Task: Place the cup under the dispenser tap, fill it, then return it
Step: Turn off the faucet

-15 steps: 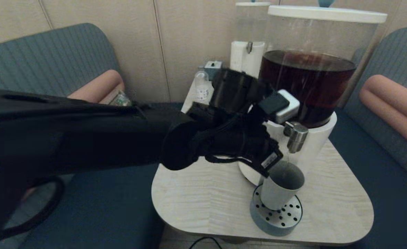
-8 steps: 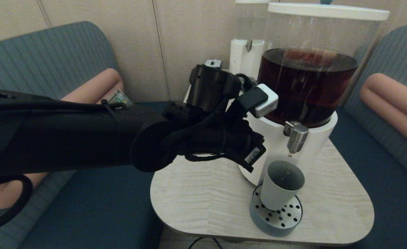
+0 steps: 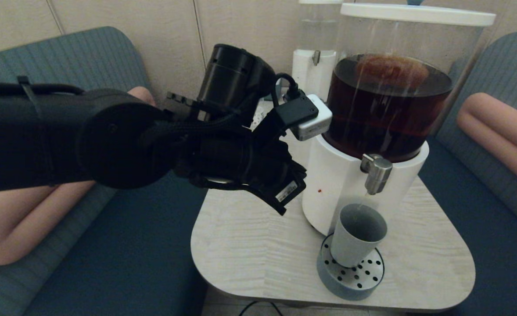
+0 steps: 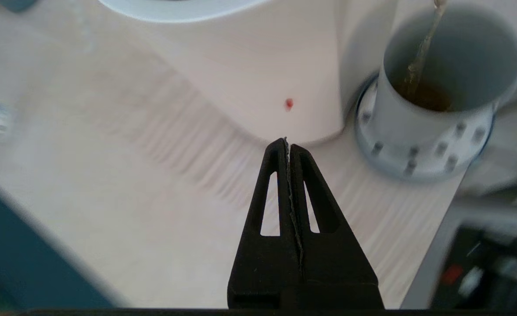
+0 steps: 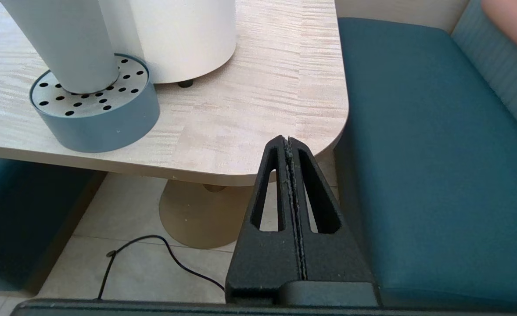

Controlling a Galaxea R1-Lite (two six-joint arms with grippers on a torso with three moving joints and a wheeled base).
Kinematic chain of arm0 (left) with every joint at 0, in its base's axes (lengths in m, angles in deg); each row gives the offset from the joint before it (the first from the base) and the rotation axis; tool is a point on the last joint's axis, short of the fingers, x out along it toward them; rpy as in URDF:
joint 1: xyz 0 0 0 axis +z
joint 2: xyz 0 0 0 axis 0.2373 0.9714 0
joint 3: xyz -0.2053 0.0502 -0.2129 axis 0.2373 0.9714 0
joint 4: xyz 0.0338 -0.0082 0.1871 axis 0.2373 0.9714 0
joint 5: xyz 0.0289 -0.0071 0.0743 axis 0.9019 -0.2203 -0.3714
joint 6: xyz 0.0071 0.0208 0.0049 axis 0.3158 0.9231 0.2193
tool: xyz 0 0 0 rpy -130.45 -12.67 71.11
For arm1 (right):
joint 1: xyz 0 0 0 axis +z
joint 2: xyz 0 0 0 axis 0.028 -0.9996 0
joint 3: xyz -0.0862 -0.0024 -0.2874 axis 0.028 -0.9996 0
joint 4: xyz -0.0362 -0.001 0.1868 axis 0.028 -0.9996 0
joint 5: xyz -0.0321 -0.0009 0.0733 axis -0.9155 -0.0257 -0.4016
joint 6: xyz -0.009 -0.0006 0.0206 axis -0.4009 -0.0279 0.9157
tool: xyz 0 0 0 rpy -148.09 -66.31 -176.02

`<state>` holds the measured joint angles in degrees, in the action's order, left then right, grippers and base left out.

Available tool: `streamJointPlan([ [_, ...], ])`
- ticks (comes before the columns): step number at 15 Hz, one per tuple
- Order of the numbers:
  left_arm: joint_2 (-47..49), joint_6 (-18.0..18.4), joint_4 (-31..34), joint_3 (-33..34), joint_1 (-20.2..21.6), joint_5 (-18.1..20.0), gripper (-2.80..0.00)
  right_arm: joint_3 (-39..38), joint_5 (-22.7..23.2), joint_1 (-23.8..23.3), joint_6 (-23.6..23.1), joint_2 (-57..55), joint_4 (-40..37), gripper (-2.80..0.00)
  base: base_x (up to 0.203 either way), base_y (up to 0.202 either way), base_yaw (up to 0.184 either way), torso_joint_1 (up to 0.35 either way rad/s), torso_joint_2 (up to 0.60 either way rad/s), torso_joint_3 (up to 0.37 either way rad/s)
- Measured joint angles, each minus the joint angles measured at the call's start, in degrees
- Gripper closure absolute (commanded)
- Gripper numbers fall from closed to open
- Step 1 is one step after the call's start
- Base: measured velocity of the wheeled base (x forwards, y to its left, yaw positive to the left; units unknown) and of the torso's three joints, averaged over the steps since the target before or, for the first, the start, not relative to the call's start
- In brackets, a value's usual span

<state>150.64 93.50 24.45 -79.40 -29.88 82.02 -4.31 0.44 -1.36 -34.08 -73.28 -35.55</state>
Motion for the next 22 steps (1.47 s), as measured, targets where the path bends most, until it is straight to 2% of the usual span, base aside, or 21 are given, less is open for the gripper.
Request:
streamJointPlan([
  [4,1.0,8.4,12.6,-11.9,-0.2,-2.8,0.0,0.0,0.0,0.0,0.0,0.0,0.0,0.0,0.0,0.0,0.0,0.0,0.0,0.0],
  [7,4.3,12.3,16.0,-18.4,-1.9,-4.7,0.0,0.0,0.0,0.0,0.0,0.0,0.0,0.0,0.0,0.0,0.0,0.0,0.0,0.0],
  [11,8.0,12.6,15.2,-20.0,-4.0,-6.6,0.0,0.0,0.0,0.0,0.0,0.0,0.0,0.0,0.0,0.0,0.0,0.0,0.0,0.0],
  [22,9.8,12.8,10.4,-20.2,-6.1,-5.9,0.0,0.0,0.0,0.0,0.0,0.0,0.0,0.0,0.0,0.0,0.0,0.0,0.0,0.0],
])
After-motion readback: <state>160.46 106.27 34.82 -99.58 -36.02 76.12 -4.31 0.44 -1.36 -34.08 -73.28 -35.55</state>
